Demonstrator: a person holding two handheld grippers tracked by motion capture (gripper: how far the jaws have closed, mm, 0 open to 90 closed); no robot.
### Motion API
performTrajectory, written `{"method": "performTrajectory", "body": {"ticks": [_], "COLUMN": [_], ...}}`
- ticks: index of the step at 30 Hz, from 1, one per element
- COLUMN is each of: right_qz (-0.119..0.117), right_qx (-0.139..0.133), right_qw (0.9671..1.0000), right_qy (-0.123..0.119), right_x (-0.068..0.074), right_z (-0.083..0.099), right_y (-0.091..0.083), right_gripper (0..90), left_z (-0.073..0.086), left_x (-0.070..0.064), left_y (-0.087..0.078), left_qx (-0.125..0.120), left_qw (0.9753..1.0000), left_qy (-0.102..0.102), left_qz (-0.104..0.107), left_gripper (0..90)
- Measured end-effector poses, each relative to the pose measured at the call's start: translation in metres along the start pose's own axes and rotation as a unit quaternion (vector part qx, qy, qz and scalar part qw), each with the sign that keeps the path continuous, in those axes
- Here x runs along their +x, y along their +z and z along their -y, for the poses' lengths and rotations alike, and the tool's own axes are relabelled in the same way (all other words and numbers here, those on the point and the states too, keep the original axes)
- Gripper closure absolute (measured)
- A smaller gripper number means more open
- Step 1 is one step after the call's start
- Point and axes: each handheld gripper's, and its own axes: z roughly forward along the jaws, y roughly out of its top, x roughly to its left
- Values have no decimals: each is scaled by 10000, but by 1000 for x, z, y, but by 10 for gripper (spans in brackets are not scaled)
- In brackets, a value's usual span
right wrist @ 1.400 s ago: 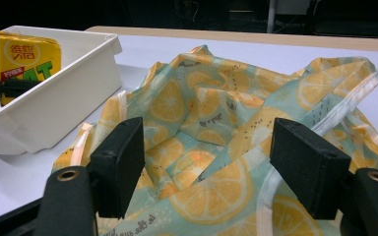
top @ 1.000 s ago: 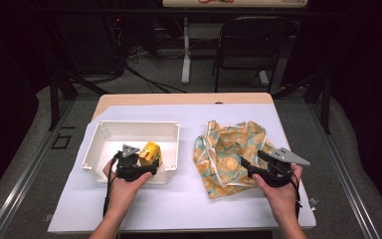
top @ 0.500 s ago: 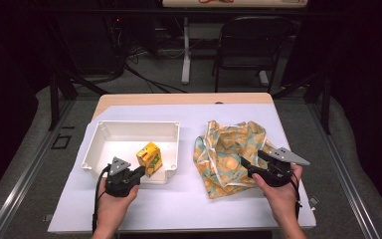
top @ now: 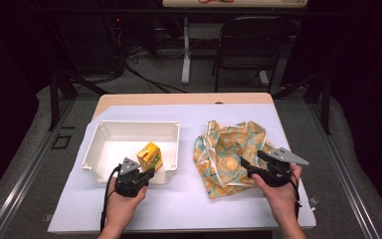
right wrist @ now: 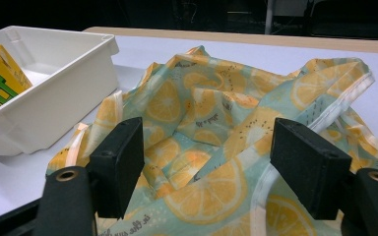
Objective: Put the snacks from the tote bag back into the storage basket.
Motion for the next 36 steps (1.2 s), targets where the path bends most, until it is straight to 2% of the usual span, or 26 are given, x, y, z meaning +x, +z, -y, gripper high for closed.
{"method": "performTrajectory", "body": {"ticks": [10, 18, 21, 24, 28, 31, 34, 36], "right_qz": [18, 20, 12, 22, 34, 42, 40, 38], "right_qx": [-21, -18, -16, 19, 17, 5, 40, -20], "right_qw": [10000, 10000, 10000, 10000, 10000, 10000, 10000, 10000], "right_qy": [19, 20, 28, 13, 7, 21, -2, 40], "right_x": [1, 1, 1, 1, 1, 0, -1, -1], "right_z": [1, 1, 1, 1, 1, 1, 1, 1], "right_y": [1, 2, 3, 3, 3, 3, 2, 1], "right_gripper": [283, 283, 283, 284, 284, 284, 284, 284], "left_z": [-1, -1, -2, -4, -4, -4, -4, -4], "left_x": [11, 27, 33, 37, 41, 45, 48, 52], "left_y": [3, 0, 2, 4, 5, 3, -3, -9], "left_qx": [-17, -40, -95, -48, -114, -107, -195, -291], "left_qw": [9999, 9992, 9989, 9987, 9978, 9976, 9965, 9947], "left_qy": [-120, -303, -358, -391, -505, -577, -690, -823], "left_qz": [-116, -241, -303, -329, -408, -372, -439, -534], "left_gripper": [900, 900, 900, 900, 900, 899, 892, 891]}}
